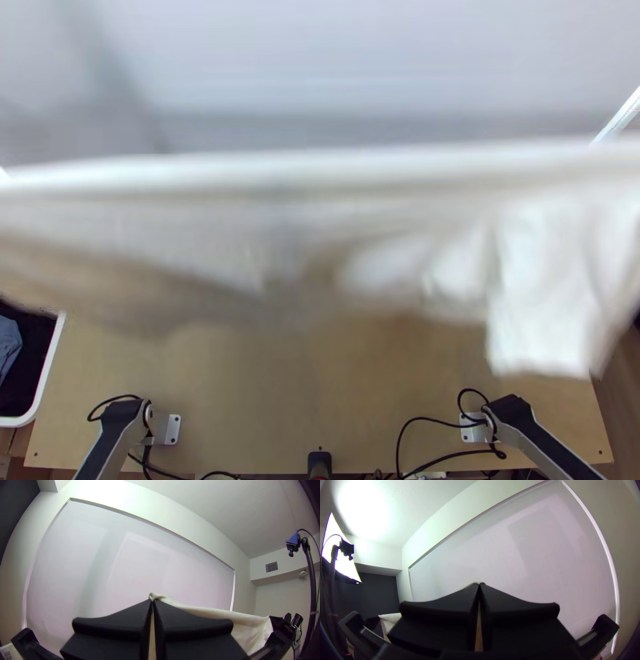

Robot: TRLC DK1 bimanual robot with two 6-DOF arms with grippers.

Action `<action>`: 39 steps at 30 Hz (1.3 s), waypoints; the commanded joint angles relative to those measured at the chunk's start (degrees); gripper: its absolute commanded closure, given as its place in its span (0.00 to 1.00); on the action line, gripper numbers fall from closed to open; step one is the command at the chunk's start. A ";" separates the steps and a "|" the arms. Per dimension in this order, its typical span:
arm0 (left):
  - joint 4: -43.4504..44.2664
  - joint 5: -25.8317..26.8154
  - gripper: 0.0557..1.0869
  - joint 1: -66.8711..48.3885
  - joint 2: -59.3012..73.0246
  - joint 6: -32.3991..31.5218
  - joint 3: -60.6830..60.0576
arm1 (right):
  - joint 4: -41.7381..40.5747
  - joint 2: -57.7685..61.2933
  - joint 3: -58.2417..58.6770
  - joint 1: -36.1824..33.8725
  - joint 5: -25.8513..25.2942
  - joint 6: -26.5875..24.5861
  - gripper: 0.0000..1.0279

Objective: Fold the t-shirt

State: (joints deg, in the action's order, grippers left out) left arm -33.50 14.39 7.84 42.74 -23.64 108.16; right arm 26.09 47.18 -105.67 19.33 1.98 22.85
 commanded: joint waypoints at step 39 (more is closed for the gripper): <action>16.97 2.39 0.96 0.34 27.57 1.75 -50.33 | -19.49 30.25 44.50 -2.19 7.43 13.01 0.97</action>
State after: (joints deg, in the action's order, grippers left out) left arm -18.44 16.51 7.11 64.90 -22.44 54.13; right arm 8.38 72.42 -56.45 17.91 9.06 34.41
